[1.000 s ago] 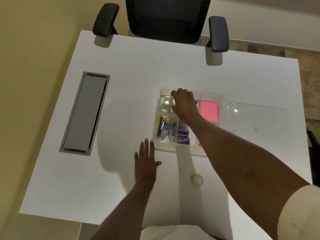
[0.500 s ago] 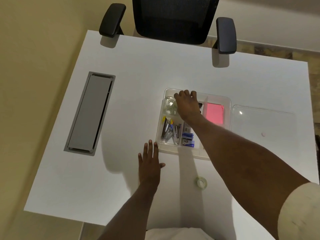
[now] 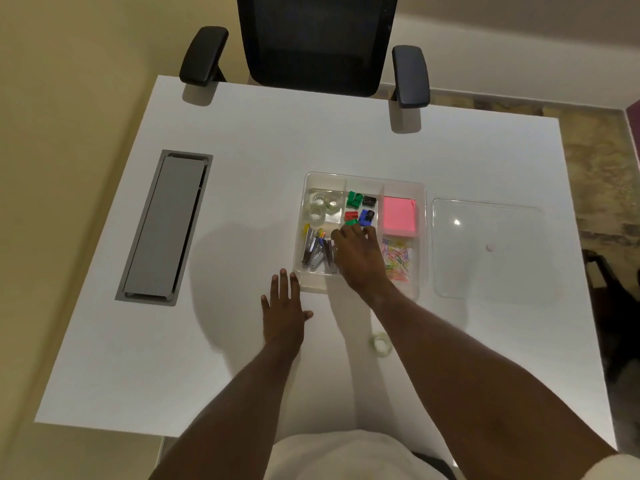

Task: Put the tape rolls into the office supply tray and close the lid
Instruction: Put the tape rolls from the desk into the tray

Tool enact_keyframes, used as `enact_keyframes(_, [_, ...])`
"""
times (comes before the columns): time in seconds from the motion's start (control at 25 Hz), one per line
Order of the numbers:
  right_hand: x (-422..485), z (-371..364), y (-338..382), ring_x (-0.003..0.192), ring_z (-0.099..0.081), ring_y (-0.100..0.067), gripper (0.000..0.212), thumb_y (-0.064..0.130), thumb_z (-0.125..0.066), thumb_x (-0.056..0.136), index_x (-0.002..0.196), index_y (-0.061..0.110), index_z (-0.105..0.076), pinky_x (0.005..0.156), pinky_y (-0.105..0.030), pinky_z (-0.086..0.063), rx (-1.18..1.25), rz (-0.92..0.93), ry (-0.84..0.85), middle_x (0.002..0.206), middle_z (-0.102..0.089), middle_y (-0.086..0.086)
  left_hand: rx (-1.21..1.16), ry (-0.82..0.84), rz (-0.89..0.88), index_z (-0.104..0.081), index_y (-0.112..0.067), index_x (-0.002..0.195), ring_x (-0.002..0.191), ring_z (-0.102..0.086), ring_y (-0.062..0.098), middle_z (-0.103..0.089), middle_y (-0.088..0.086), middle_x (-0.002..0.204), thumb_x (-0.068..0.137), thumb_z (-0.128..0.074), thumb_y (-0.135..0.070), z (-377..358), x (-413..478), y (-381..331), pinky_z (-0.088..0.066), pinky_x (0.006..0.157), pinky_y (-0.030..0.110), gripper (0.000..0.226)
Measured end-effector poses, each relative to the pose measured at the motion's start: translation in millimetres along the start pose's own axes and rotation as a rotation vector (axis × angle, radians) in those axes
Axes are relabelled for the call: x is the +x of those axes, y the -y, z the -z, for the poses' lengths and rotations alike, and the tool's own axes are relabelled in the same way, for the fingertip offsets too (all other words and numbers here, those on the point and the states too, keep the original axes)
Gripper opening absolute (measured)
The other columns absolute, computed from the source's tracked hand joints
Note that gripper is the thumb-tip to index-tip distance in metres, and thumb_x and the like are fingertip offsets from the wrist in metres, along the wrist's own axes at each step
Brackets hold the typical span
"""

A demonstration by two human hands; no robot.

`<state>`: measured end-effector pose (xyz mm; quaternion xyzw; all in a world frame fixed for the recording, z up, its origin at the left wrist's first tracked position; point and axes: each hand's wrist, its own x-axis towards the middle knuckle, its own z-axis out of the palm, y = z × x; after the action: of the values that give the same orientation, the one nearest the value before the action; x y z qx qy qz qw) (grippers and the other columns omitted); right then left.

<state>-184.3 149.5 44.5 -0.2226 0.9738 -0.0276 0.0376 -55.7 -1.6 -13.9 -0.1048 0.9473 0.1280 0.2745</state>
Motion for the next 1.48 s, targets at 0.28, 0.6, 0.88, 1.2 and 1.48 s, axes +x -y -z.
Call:
enact_keyframes(0.28, [-84.8,-19.1,-8.4,0.105,-0.062,-0.027,0.027,0.011,-0.069,0.083,0.110,0.014,-0.066,0.097,-0.042,-0.044,-0.007,0.004,0.026,0.111,-0.069,-0.007,0.010,-0.007,-0.001,0.008,-0.014,0.165,0.161,0.012,0.032,0.015,0.011,0.173,0.100,-0.059,-0.047,1.6,-1.9,-3.1,-0.013,0.130,0.058,0.098])
enact_keyframes(0.6, [-172.0,-37.0,-37.1,0.109,-0.062,-0.025,0.034,0.032,-0.069,0.091,0.120,0.016,-0.063,0.096,-0.039,-0.050,0.177,-0.099,0.096,0.118,-0.066,-0.003,0.022,0.015,-0.018,0.009,-0.013,0.165,0.161,0.014,0.033,0.018,0.011,0.173,0.102,-0.056,-0.046,5.2,-3.9,-2.3,-0.013,0.130,0.058,0.096])
enact_keyframes(0.88, [-208.6,-45.1,-44.5,0.117,-0.053,-0.025,0.062,0.049,-0.069,0.086,0.137,0.019,-0.049,0.096,-0.037,-0.045,0.258,-0.244,0.356,0.134,-0.052,-0.002,0.042,0.019,-0.012,0.009,-0.012,0.165,0.161,0.012,0.033,0.017,0.012,0.173,0.102,-0.055,-0.045,8.3,-6.4,-5.5,-0.015,0.129,0.057,0.095])
enact_keyframes(1.2, [-187.1,-42.7,-32.8,0.104,-0.062,-0.026,0.053,0.038,-0.076,0.083,0.126,0.014,-0.058,0.088,-0.038,-0.053,0.269,-0.139,0.247,0.124,-0.061,-0.007,0.043,0.013,-0.018,0.009,-0.013,0.165,0.161,0.013,0.033,0.017,0.012,0.173,0.102,-0.056,-0.046,5.6,-5.0,-3.5,-0.015,0.129,0.058,0.096])
enact_keyframes(1.48, [-100.8,-12.2,-34.1,0.108,-0.059,-0.023,0.056,0.043,-0.075,0.085,0.129,0.013,-0.057,0.092,-0.037,-0.054,0.258,-0.033,0.023,0.124,-0.062,-0.008,0.026,0.011,-0.016,0.011,-0.015,0.164,0.160,0.016,0.032,0.020,0.011,0.172,0.101,-0.056,-0.047,1.9,-3.0,-1.5,-0.012,0.130,0.057,0.098])
